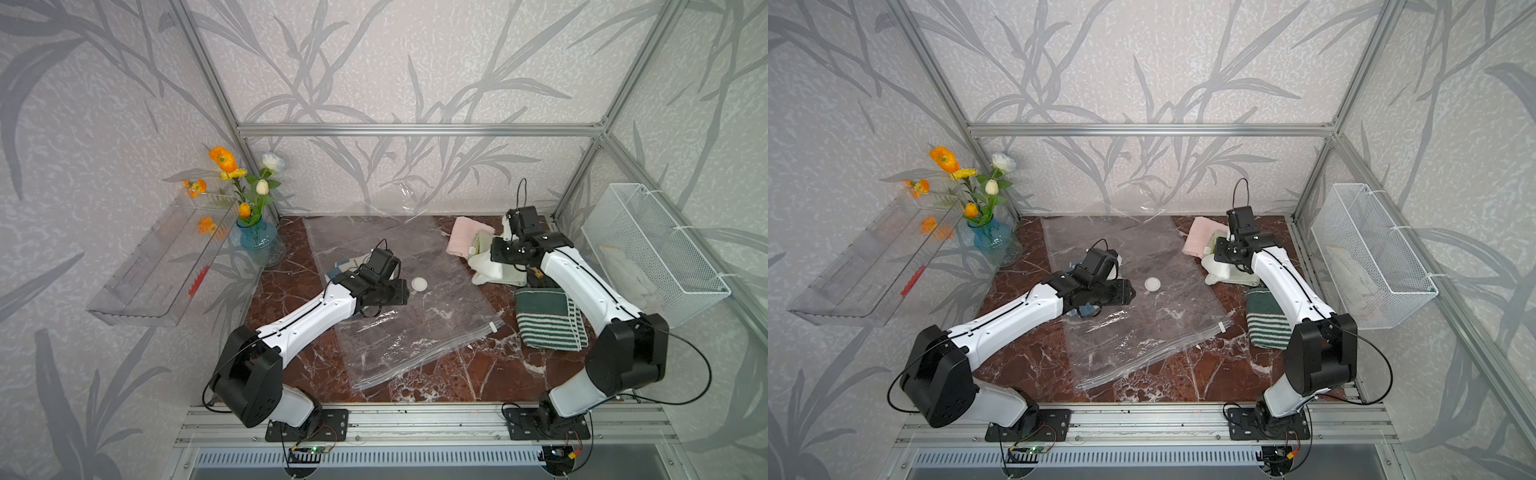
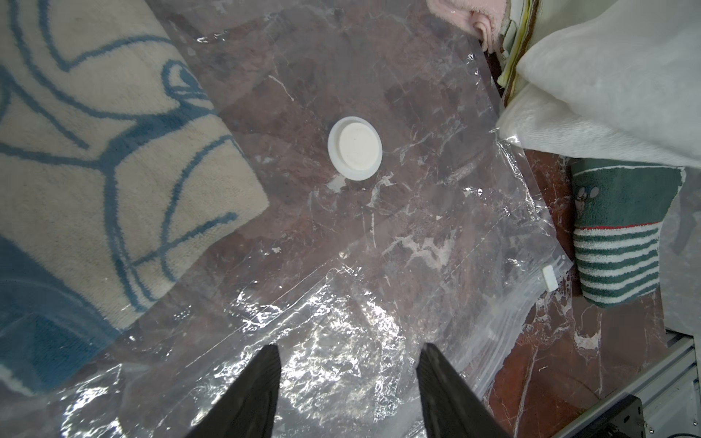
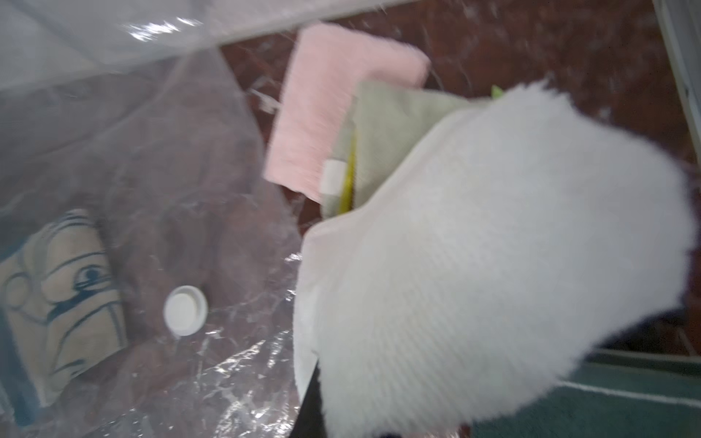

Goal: Place the folded towel into the vacuum bag
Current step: Pick up the towel from the center of the board, then place the towel in the vacuum bag.

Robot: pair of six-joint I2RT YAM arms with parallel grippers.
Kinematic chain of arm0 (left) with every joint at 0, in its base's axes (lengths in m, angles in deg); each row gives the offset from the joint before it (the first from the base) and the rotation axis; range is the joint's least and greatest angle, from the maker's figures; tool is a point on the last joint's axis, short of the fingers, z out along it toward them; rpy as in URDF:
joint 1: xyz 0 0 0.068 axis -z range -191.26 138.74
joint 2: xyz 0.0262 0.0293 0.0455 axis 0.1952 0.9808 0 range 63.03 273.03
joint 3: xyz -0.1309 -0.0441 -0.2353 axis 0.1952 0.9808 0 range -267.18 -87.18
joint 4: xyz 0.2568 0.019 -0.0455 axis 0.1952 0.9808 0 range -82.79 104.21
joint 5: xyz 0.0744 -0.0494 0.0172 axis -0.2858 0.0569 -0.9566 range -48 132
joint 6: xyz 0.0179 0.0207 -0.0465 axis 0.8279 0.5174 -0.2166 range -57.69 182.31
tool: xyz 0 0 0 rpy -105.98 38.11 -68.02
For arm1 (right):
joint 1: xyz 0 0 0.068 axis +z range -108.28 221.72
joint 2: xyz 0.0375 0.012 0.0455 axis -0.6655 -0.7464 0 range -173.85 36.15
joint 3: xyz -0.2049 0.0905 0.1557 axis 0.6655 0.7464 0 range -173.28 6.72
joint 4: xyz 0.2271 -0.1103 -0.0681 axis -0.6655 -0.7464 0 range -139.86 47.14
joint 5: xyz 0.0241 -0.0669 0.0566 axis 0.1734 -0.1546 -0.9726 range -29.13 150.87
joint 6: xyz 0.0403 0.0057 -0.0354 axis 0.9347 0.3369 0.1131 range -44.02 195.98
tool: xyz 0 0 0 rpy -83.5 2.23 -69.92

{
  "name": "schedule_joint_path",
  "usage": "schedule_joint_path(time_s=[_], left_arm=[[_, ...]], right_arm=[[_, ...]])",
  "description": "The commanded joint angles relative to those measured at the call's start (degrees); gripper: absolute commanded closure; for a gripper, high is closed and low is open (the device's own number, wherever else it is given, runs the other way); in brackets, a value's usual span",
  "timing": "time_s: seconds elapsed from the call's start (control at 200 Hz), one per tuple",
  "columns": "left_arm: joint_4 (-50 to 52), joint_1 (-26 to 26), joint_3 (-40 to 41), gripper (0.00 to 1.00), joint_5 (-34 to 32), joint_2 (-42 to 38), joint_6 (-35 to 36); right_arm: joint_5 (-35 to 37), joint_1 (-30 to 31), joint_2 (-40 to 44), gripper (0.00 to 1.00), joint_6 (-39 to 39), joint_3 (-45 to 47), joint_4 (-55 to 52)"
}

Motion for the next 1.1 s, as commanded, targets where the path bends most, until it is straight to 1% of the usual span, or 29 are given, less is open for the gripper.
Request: schedule_joint_path(time_s=[0.0, 0.05, 0.135, 0.165, 0.22, 0.295, 0.365, 0.405, 0.45, 0.475, 0.505, 0.525, 0.58, 0.61, 0.65, 0.695, 0.77, 0.805, 0.885, 0.955, 1.005, 1.095], left_arm=[[2.25, -2.19, 1.32, 0.41, -5.51, -5.48, -2.08], [2.77, -4.02, 2.4, 0.41, -7.07, -7.7, -2.93], [3.85, -8.34, 4.29, 0.41, -7.56, -11.63, -3.68], [4.16, -9.77, 4.84, 0.41, -7.68, -12.86, -3.68], [4.77, -11.45, 5.41, 0.41, -8.07, -14.65, -3.11], [5.64, -12.33, 5.63, 0.41, -8.53, -15.74, -2.27], [5.3, -12.31, 6.0, 0.41, -7.63, -15.53, -2.22], [3.8, -12.41, 6.62, 0.41, -5.94, -15.3, -1.79], [2.07, -12.36, 7.37, 0.41, -3.72, -14.83, -2.32], [1.13, -12.41, 7.68, 0.41, -2.65, -14.42, -2.67], [0.36, -12.36, 7.78, 0.41, -1.6, -13.82, -3.18], [0.05, -12.24, 7.72, 0.41, -0.98, -13.37, -3.38], [0.12, -12.14, 7.18, 0.41, 0.73, -12.12, -3.6], [0.72, -11.99, 6.42, 0.41, 1.59, -11.44, -3.42], [1.61, -11.57, 5.76, 0.41, 2.89, -10.59, -3.16], [2.08, -10.59, 5.4, 0.41, 4.78, -9.67, -3.01], [1.34, -7.87, 6.11, 0.41, 8.68, -7.8, -4.15], [0.31, -6.32, 6.93, 0.41, 10.33, -6.72, -5.73], [-4.81, -1.89, 9.61, 0.41, 13.21, -3.53, -10.07], [-9.23, 1.49, 11.06, 0.41, 14.14, 0.5, -13.28], [-9.95, 3.14, 10.61, 0.41, 13.76, 3.51, -13.75], [-10.33, 4.42, 9.47, 0.44, 12.27, 7.21, -13.47]], right_arm=[[-0.93, 7.37, 0.15, 0.97, -6.75, -10.5, -11.68], [-6.57, 10.16, -0.52, 0.97, -6.84, -13.04, -12.59], [-20.9, 12.1, -0.09, 0.97, -4.23, -12.43, -10.08], [-27.5, 12.12, 0.69, 0.97, -2.6, -10.4, -7.19], [-36.46, 12.05, 1.9, 0.97, 0.85, -5.49, -1.33], [-43.74, 11.49, 1.73, 0.96, 2.36, 1.24, 3.52], [-48.72, 10.38, -0.69, 0.92, 2.85, 8.15, 6.97], [-48.14, 10.04, -3.12, 0.88, 1.78, 10.97, 7.21], [-46.19, 9.82, -6.32, 0.81, -0.76, 12.94, 6.06], [-44.93, 9.85, -9.27, 0.76, -2.2, 13.47, 5.33], [-42.94, 9.76, -12.13, 0.64, -3.7, 13.61, 4.11], [-40.44, 9.65, -13.88, 0.58, -4.34, 13.24, 2.87], [-30.35, 9.67, -18.04, 0.41, -5.76, 11.39, -2.22], [-25.72, 9.66, -18.85, 0.36, -6.04, 10.77, -4.02], [-20.65, 9.71, -18.13, 0.31, -5.8, 10.87, -5.26], [-18.05, 9.84, -16.14, 0.29, -5.79, 11.34, -6.01], [-16.55, 10.75, -11.83, 0.29, -4.91, 12.97, -6.5], [-16.67, 11.53, -10.05, 0.29, -4.36, 14.18, -6.4], [-18.97, 12.42, -7.19, 0.29, -1.92, 17.84, -4.34], [-21.47, 12.42, -4.38, 0.29, 0.46, 22.12, -0.68], [-22.73, 12.43, -3.86, 0.29, 1.79, 24.5, 1.85], [-26.08, 12.49, -4.47, 0.3, 4.65, 27.21, 6.3]])
